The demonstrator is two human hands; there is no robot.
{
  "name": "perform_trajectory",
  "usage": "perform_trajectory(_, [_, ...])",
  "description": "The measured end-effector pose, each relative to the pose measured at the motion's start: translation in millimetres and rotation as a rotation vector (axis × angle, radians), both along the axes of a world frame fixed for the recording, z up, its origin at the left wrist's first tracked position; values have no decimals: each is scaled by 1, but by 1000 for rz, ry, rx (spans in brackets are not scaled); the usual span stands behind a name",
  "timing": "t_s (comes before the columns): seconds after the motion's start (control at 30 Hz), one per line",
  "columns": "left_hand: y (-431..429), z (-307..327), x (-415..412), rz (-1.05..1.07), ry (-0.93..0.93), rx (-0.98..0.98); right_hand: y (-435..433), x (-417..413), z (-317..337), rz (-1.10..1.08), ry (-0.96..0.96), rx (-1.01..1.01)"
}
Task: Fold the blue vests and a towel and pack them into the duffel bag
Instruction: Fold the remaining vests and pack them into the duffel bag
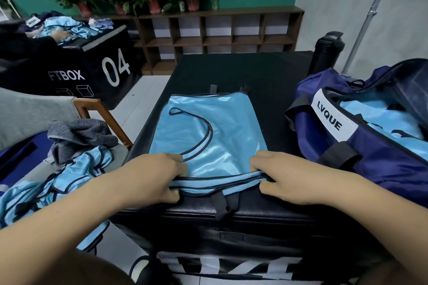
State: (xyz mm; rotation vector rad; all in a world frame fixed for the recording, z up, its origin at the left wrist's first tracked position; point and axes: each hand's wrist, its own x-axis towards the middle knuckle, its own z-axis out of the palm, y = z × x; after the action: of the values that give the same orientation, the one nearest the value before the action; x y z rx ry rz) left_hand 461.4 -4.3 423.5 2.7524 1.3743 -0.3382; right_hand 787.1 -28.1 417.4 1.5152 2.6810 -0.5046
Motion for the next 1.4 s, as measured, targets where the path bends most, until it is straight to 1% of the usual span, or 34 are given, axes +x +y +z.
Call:
perform_trajectory(0.1, [2, 2, -3, 2, -48, -34, 0, 1, 2, -15, 57, 51])
perform_trajectory(0.2, [5, 10, -10, 47, -151, -105, -1, 0, 5, -38, 117, 53])
perform_trajectory(0.3, [7, 22, -16, 127, -284, -154, -2, 0, 15, -142, 184, -50])
perform_trajectory(0.43, [9, 33, -23, 257, -541, -334, -1, 2, 28, -227, 400, -175])
perform_trajectory(0.53, [15, 32, -26, 311, -601, -423, 4, 4, 31, -334, 558, -254])
perform_trajectory(0.63, [28, 27, -22, 285, -593, -323, 17, 3, 25, -437, 602, -231])
perform_trajectory(0.73, [47, 23, -13, 275, -643, -197, 39, 2, 17, -568, 627, -100])
perform_trajectory(0.83, [76, 17, -5, 279, -630, -26, 61, 0, 11, -689, 663, 31])
perform_trajectory(1.0, [117, 0, 7, 313, -675, 78, 90, -4, 4, -777, 681, 194])
perform_trajectory(1.2, [147, -15, 9, 403, -714, 81, 118, 0, -9, -833, 659, 244])
perform_trajectory(1.23, [150, -18, 8, 411, -721, 77, 122, 1, -13, -829, 611, 267])
perform_trajectory(1.3, [157, -24, 6, 423, -725, 77, 127, 4, -19, -800, 449, 321])
perform_trajectory(1.33, [160, -28, 4, 430, -720, 96, 127, 6, -22, -784, 367, 353])
perform_trajectory(1.4, [166, -33, 0, 441, -691, 194, 126, 8, -26, -732, 246, 479])
